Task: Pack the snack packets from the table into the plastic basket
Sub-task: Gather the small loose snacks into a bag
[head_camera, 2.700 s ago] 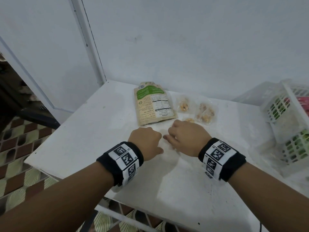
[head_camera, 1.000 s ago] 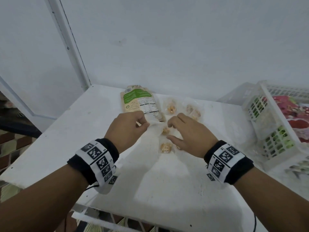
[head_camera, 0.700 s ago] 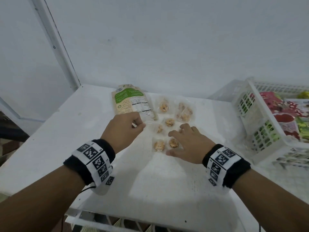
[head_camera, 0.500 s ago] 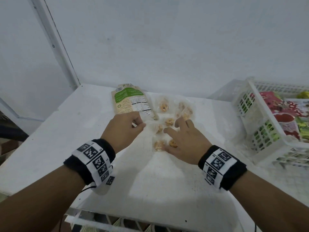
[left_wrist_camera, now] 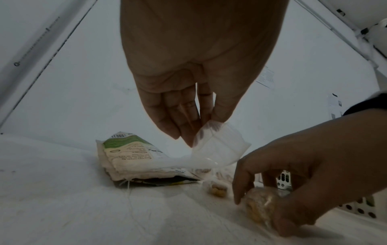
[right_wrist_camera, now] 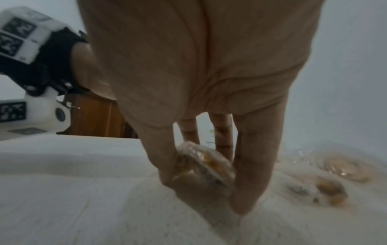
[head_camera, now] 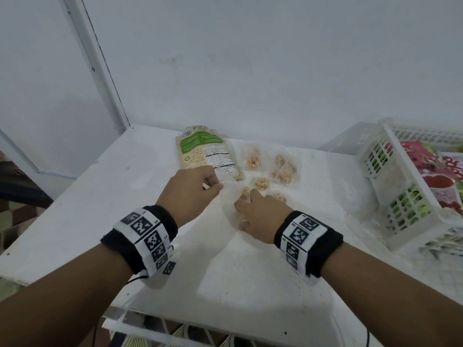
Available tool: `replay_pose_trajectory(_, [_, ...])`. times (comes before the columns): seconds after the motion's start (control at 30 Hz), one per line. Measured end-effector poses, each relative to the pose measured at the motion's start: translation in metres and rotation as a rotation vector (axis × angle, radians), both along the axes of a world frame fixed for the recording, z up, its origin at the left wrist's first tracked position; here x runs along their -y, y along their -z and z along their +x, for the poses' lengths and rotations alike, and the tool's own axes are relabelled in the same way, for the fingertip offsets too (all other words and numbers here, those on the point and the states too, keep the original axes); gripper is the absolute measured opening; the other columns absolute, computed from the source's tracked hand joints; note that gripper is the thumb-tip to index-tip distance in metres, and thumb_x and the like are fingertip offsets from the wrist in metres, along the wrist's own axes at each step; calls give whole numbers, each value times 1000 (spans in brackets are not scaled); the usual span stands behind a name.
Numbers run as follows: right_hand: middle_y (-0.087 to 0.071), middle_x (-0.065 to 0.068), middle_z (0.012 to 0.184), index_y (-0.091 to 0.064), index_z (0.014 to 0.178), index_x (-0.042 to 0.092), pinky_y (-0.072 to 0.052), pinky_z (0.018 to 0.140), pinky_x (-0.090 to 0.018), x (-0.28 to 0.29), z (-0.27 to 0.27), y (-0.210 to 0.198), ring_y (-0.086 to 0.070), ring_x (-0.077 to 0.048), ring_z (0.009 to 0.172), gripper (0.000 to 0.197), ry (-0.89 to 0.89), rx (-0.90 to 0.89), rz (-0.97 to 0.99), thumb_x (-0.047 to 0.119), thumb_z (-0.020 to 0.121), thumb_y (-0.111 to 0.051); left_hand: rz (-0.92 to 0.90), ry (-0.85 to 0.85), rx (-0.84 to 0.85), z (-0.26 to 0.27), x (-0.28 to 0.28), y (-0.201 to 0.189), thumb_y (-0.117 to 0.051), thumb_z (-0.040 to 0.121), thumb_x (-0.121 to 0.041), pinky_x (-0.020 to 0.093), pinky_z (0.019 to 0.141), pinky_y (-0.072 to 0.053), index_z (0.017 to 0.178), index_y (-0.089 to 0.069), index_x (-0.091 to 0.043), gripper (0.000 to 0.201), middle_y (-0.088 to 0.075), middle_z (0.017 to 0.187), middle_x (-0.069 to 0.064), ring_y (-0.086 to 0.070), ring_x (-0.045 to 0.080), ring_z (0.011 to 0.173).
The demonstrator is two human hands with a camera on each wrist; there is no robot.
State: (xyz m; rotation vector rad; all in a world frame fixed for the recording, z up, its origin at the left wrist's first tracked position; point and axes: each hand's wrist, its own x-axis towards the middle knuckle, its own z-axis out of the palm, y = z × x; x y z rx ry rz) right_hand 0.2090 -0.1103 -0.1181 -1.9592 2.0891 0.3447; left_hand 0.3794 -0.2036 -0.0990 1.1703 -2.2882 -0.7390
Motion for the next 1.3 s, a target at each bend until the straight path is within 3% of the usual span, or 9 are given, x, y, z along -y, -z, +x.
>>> replay_pose_trajectory(0.07, [-46,-12,127,-37,144,18,-41,68,-35,1,-5,1,-51,-27,84,43,-3,38,-31,19,102,-47,-4,2,0,1,0,-1,-68,93,-34,33,77,-55,78,-62,-27,18,-69,86,-17,-65,6,75])
replay_pose_trajectory(0.13, [-50,-10,123,-37,144,18,-41,71,-34,0,-13,1,-53,-26,85,44,14,97,-72,14,101,-47,-8,3,1,1,1,-1,-68,93,-33,32,77,-55,78,-62,-26,18,-68,86,-17,-65,5,75])
replay_pose_trajectory(0.23, [-56,-3,114,-48,131,22,-42,76,-32,-4,-26,-5,-58,-23,97,35,61,204,-164,36,99,-58,-4,7,6,1,1,1,-69,93,-34,32,77,-54,79,-63,-27,17,-68,86,-18,-64,4,75])
replay_pose_trajectory(0.37, [-58,9,92,-59,108,23,-43,75,-29,-13,-34,-26,-56,-12,86,43,58,333,-452,63,91,-62,0,19,27,-2,0,5,-69,92,-37,32,77,-55,81,-64,-29,15,-68,87,-18,-65,3,76])
replay_pose_trajectory(0.5, [-56,12,93,-55,116,25,-43,73,-26,-20,-23,-35,-55,-8,83,48,-31,413,-567,65,89,-62,5,42,17,-6,0,7,-68,93,-37,30,76,-54,84,-66,-30,12,-69,87,-16,-64,3,78])
replay_pose_trajectory(0.7, [-60,8,84,-44,101,27,-49,67,-33,-16,-8,-30,-55,-8,72,44,-55,435,-581,68,90,-58,0,92,-36,-11,-3,1,-66,95,-32,22,71,-49,85,-69,-28,11,-69,77,-16,-64,-1,76])
replay_pose_trajectory(0.83, [-54,8,85,-51,102,27,-49,68,-35,-11,-7,-28,-52,-11,74,44,-41,369,-589,69,90,-55,16,123,-72,-11,-5,-2,-66,96,-29,9,65,-42,86,-71,-25,12,-71,79,-15,-64,-3,77])
replay_pose_trajectory(1.13, [-53,11,105,-48,125,31,-54,74,-37,-9,-8,-23,-61,-13,82,59,-13,355,-596,75,86,-57,52,122,-95,-7,0,-5,-66,96,-29,8,61,-40,84,-70,-27,12,-68,73,-23,-65,0,71])
replay_pose_trajectory(1.3, [-52,9,107,-48,124,29,-55,68,-39,-9,-5,-26,-62,-16,78,43,-36,359,-669,62,96,-50,49,116,-116,-3,2,-8,-67,95,-30,8,58,-40,83,-69,-28,13,-68,74,-22,-64,2,71])
